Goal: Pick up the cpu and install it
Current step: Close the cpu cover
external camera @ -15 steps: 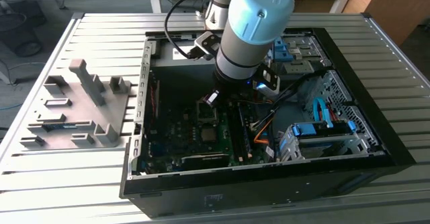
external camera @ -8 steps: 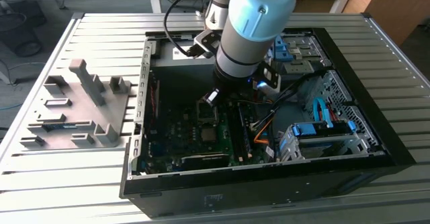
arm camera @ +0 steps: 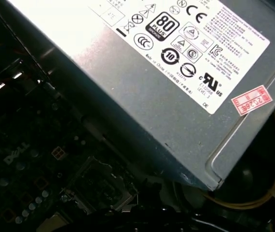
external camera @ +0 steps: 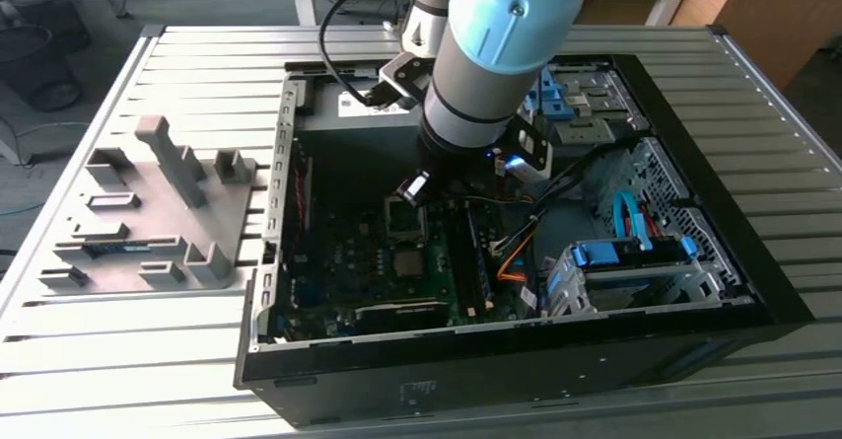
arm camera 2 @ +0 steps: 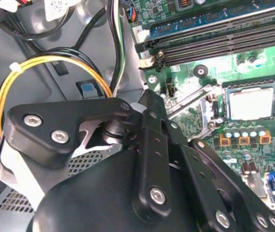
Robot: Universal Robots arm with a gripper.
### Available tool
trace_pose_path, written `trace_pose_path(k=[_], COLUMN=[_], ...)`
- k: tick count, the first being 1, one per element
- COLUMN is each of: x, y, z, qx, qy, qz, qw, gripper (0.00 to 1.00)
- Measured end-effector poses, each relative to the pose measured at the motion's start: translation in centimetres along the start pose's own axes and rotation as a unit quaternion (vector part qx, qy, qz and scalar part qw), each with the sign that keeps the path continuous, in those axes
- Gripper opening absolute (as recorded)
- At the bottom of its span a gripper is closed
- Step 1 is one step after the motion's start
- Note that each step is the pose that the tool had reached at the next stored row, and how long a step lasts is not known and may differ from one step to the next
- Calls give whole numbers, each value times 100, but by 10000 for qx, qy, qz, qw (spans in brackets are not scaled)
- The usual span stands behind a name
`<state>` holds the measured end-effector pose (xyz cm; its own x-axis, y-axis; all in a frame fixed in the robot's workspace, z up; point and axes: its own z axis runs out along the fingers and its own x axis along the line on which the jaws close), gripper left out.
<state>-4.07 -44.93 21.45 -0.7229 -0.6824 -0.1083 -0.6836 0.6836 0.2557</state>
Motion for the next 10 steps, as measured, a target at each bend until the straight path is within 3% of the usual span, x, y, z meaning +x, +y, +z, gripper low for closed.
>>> trace_pose_path(k=[10], x=[6], y=[11], z=[-85], qx=[-4], qy=[0], qz=[-22], qw=[10000], gripper=[10])
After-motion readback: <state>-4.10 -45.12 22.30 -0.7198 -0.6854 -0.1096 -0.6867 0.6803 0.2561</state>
